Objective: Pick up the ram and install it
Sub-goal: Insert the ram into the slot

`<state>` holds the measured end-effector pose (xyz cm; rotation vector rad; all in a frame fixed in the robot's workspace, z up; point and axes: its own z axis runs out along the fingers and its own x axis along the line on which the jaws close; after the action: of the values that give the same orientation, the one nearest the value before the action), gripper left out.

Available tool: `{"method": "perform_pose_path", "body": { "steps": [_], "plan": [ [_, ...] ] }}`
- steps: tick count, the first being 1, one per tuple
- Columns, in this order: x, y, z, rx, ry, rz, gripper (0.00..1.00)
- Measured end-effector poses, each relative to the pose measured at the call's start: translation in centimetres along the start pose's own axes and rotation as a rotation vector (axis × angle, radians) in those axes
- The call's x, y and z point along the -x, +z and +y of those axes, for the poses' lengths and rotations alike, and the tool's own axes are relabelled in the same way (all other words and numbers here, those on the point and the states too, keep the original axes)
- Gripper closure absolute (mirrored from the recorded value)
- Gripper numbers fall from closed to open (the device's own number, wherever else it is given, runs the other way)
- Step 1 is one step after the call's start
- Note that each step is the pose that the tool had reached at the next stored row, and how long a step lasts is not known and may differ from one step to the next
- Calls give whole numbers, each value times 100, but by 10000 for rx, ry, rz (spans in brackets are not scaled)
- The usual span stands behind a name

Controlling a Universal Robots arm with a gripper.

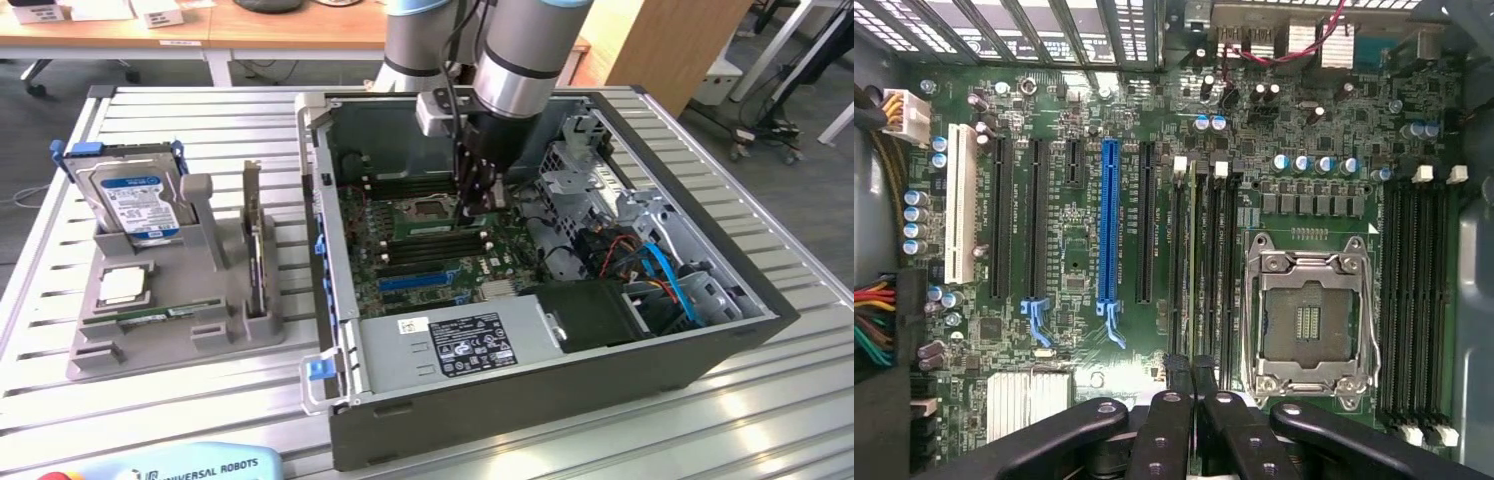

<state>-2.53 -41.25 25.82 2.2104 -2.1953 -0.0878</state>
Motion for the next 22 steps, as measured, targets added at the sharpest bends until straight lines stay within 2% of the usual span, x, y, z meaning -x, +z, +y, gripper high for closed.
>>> {"method": "perform_pose_path", "body": {
  "steps": [7,22],
  "plan": [
    [-2,81,-4,0,0,1,88],
    [-15,108,14,-1,2,-2,88]
  ]
}}
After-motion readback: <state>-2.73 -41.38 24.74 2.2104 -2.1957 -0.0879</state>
